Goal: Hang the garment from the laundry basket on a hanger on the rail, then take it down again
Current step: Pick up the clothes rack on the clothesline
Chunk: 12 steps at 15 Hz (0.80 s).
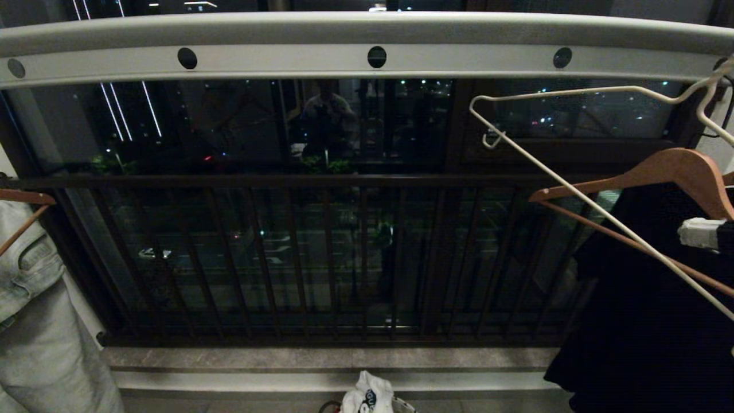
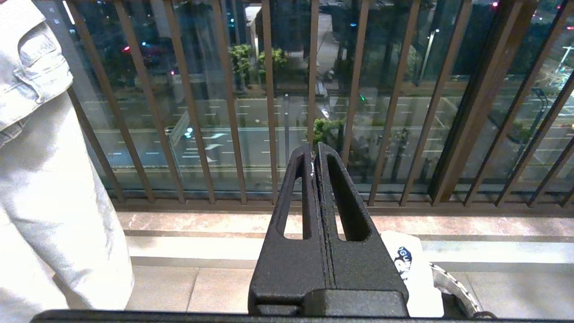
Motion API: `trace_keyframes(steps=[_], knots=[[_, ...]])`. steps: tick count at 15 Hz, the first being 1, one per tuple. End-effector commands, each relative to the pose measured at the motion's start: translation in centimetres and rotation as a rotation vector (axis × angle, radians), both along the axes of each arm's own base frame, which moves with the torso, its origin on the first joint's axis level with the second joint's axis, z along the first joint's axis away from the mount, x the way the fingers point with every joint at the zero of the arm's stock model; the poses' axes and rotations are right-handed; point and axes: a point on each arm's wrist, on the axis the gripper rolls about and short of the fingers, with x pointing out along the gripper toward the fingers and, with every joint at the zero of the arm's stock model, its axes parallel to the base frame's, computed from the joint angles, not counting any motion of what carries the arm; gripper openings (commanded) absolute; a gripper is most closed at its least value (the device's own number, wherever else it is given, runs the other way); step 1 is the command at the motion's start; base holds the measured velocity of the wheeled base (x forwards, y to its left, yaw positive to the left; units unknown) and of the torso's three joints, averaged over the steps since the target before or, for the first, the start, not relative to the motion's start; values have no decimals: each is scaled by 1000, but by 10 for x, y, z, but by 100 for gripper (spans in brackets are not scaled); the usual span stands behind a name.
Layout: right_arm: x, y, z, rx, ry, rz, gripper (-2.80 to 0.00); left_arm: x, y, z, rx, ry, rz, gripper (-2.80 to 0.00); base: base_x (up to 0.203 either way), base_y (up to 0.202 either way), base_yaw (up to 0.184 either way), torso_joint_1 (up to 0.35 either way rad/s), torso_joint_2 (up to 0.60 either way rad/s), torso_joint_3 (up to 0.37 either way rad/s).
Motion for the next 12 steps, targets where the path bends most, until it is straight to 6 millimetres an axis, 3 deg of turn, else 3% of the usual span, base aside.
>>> trace_keyframes(steps=[1,8,12], knots=[[-15,-5,-9,18,4,73,-280,1,0,-4,0,15,0,-280,0,0,0,0,0,0],[7,10,-49,-12,190,269,-280,1,0,-4,0,15,0,-280,0,0,0,0,0,0],[47,30,-68,-69,222,344,-280,1,0,-4,0,15,0,-280,0,0,0,0,0,0]])
